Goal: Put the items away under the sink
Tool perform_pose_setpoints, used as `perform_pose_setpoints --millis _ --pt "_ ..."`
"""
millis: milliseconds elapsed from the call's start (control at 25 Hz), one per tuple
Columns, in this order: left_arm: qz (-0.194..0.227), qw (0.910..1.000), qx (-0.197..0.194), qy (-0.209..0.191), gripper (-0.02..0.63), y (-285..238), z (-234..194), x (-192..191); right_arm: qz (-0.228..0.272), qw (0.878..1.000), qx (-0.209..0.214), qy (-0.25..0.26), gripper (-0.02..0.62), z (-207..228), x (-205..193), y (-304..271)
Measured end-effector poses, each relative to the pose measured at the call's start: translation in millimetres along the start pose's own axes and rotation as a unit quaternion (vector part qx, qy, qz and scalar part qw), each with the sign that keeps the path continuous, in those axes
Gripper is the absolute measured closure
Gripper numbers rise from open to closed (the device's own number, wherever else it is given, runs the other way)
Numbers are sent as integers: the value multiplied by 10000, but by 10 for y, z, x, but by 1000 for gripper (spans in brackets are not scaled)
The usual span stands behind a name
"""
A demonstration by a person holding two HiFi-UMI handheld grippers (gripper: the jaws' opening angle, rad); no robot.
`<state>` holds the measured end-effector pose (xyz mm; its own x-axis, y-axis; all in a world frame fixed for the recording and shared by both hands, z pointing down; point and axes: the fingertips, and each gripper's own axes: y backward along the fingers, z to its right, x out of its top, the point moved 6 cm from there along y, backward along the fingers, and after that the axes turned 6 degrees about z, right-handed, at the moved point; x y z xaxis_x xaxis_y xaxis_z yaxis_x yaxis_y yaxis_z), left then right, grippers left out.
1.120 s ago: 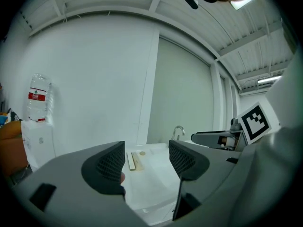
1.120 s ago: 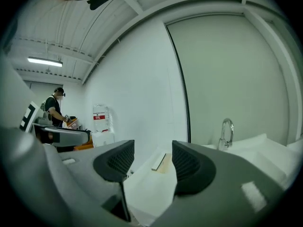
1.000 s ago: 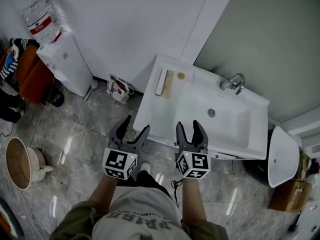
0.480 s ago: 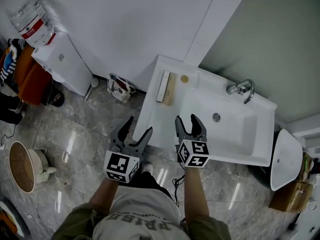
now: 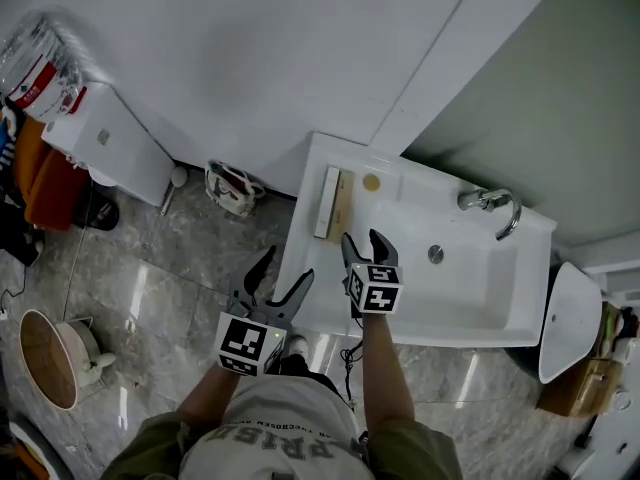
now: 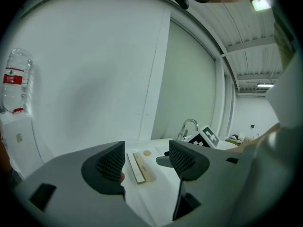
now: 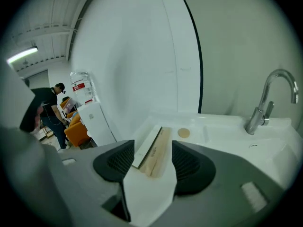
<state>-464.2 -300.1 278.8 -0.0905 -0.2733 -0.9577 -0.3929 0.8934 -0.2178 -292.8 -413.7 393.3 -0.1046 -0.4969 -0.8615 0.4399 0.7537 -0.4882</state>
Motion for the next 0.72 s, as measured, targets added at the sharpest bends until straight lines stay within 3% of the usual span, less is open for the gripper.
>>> perform_pose_setpoints --millis 320,720 --pt "-215 9995 -214 33 328 -409 -254 40 -971 9951 -179 -80 357 103 -327 -641" --pt "-531 9978 -405 -16 328 -723 -441 -23 -1719 9847 -108 -261 357 108 -605 -926"
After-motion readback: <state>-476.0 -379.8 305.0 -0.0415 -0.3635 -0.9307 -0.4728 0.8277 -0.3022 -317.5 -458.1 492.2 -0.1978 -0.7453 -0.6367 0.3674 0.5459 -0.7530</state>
